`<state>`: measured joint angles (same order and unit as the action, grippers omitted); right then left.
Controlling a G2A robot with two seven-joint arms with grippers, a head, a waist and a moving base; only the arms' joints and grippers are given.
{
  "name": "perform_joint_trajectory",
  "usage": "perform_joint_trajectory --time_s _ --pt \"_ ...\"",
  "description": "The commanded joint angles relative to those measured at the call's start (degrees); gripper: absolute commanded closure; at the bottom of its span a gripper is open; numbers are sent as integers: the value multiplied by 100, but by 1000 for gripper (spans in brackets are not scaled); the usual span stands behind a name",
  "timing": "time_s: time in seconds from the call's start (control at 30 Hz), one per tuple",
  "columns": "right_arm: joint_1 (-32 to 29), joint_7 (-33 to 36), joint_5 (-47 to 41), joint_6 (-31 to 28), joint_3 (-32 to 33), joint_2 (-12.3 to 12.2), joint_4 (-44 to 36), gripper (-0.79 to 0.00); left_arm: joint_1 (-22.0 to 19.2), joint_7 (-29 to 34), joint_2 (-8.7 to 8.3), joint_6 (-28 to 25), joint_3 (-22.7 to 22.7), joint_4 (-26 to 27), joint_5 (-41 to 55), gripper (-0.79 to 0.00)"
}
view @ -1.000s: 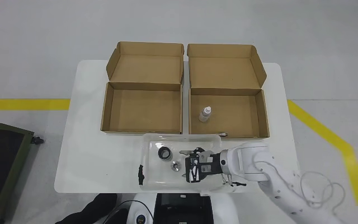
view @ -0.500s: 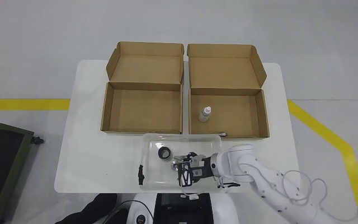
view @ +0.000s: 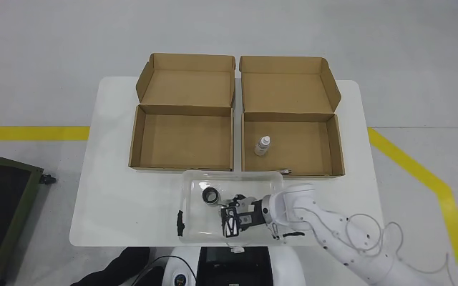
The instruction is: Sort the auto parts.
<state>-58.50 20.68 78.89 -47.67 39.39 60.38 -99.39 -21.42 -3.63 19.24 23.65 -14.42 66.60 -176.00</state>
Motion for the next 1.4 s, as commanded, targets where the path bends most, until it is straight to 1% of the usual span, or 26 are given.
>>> perform_joint_trajectory --time_s 0.0,0.2,0.3,0.37,0.4,0.43,0.47,0.77,1.07,1.23,1.37 --pt "19 -54 57 13 -26 17 50 -382 0 0 0 0 0 0 0 -785" --pt "43 -208 193 44 -76 59 192 -363 0 0 0 0 0 0 0 -785" --pt "48 -254 243 42 -84 73 232 -336 0 0 0 0 0 0 0 -785" --pt "49 -272 242 29 -82 81 248 -215 0 0 0 0 0 0 0 -785" --pt "50 -281 243 23 -77 84 253 -139 0 0 0 0 0 0 0 -785" --pt "50 -285 246 16 -70 85 255 -95 0 0 0 0 0 0 0 -785" --pt "50 -289 240 -3 -61 86 251 0 0 0 0 0 0 0 0 -785" --pt "43 -114 2 -216 166 51 -78 0 0 0 0 0 0 0 0 -785" --pt "-106 20 -580 -289 643 -45 -595 0 0 0 0 0 0 0 0 -785" --pt "-241 -103 -892 -173 929 -92 -877 0 0 0 0 0 0 0 0 -785" --pt "-348 -344 -1073 -24 1182 -122 -1057 0 0 0 0 0 0 0 0 -785"
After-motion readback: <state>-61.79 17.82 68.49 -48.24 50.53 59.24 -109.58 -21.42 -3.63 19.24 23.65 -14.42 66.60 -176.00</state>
